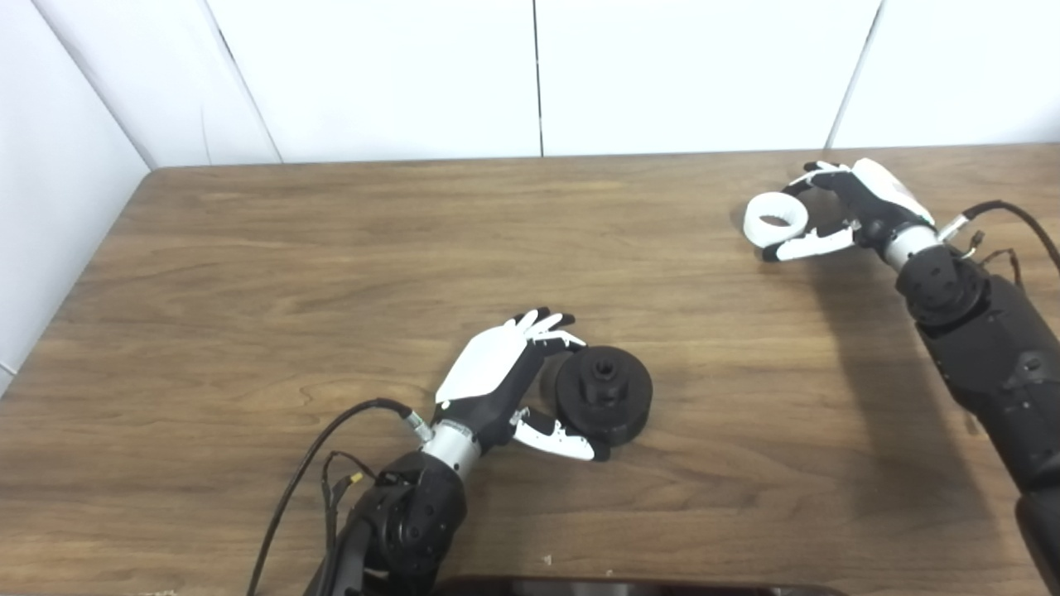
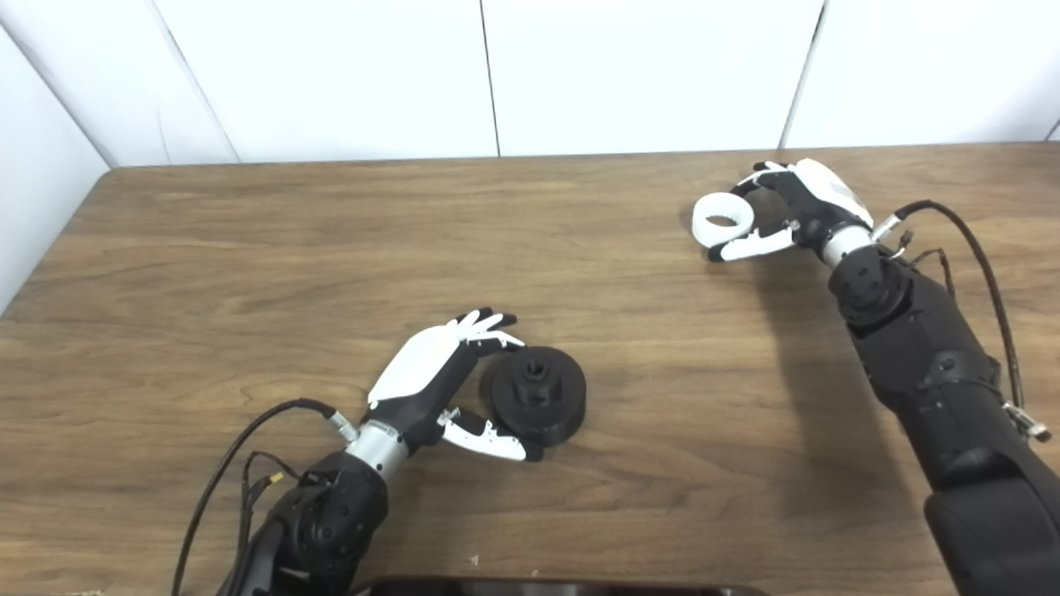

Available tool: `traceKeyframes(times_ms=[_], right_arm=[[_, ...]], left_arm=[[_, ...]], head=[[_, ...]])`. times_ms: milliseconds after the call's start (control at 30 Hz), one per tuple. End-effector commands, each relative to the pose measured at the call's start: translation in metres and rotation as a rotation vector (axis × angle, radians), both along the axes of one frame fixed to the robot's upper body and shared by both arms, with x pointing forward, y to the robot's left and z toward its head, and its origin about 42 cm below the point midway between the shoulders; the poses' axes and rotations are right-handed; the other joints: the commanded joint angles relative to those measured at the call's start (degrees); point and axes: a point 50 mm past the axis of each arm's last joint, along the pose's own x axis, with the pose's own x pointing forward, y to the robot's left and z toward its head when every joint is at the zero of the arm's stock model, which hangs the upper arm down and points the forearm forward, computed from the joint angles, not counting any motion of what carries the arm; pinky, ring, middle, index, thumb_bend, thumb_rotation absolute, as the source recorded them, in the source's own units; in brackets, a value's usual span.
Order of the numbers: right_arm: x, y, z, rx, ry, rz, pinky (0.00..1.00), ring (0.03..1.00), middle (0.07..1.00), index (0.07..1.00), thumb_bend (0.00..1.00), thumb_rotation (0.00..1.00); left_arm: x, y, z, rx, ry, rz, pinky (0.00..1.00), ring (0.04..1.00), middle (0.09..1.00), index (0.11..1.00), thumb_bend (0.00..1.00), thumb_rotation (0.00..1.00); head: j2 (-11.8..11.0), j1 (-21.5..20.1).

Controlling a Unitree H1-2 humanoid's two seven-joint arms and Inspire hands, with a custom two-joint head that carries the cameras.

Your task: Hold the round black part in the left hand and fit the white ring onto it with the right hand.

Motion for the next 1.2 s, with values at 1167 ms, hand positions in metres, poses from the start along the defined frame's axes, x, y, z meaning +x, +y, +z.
traceKeyframes(times_ms=[1167], right_arm=[[0.0138, 0.0059, 0.0362, 0.032, -0.139, 0.029, 1.00, 1.000, 0.914, 0.494, 0.53, 0.16]], left_arm=[[0.0026, 0.0027, -0.0043, 0.032, 0.010, 0.017, 1.00, 1.000, 0.943, 0.636, 0.86, 0.26]], head=[[0.14, 0.21]])
